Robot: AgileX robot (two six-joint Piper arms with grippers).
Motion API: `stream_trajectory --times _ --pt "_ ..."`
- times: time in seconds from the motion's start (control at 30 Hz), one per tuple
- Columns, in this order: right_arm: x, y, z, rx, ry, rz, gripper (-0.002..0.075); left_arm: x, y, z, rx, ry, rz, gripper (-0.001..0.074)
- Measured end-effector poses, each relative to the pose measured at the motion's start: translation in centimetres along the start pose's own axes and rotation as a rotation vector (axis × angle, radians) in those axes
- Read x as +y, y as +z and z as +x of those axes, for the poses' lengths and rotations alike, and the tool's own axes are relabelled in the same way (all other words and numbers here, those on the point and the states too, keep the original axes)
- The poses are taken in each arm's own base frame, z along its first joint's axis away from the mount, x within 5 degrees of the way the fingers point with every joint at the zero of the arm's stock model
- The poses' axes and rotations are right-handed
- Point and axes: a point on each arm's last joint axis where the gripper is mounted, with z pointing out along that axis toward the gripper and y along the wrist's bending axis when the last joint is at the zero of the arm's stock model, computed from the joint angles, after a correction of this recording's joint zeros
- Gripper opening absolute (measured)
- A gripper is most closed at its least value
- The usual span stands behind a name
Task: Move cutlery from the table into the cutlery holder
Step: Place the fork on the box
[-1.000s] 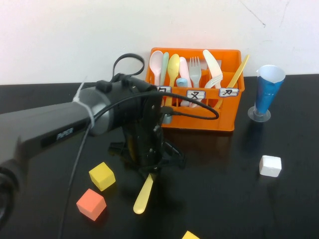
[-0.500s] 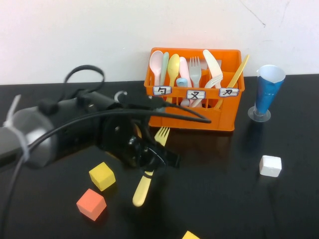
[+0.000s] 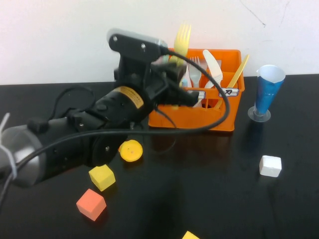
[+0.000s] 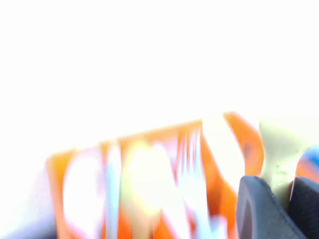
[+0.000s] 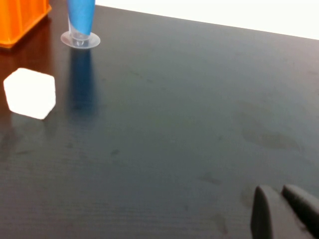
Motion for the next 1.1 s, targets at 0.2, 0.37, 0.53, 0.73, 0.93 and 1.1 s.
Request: stream_trajectory --times 0.2,0.37,0.53,0.73,0.93,1.1 --pt "0.0 0.0 0.0 0.0 0.0 0.0 0.0029 0.1 1.3 0.0 -0.256 0.025 0.017 0.0095" --pt "0.0 0.0 0.0 0.0 0.0 0.0 0.0029 0.2 3.2 0.3 -0.311 0.018 0.016 0.0095" --pt "0.0 0.0 0.0 0.0 0.0 0.0 0.0029 0.2 5.6 0.4 -0.335 0.018 0.019 0.0095" --pt "0.0 0.0 0.0 0.0 0.0 0.0 0.0029 0.7 7.8 2.4 -0.257 0.035 0.003 0.0176" --pt "0.0 0.0 0.0 0.0 0.0 0.0 0.0029 1.1 8.0 3.0 -0.216 0.053 -0.025 0.0337" --pt "0.0 0.0 0.0 0.0 0.0 0.0 0.0029 0.6 4.9 -0.5 -0.225 0.122 -0.027 0.0245"
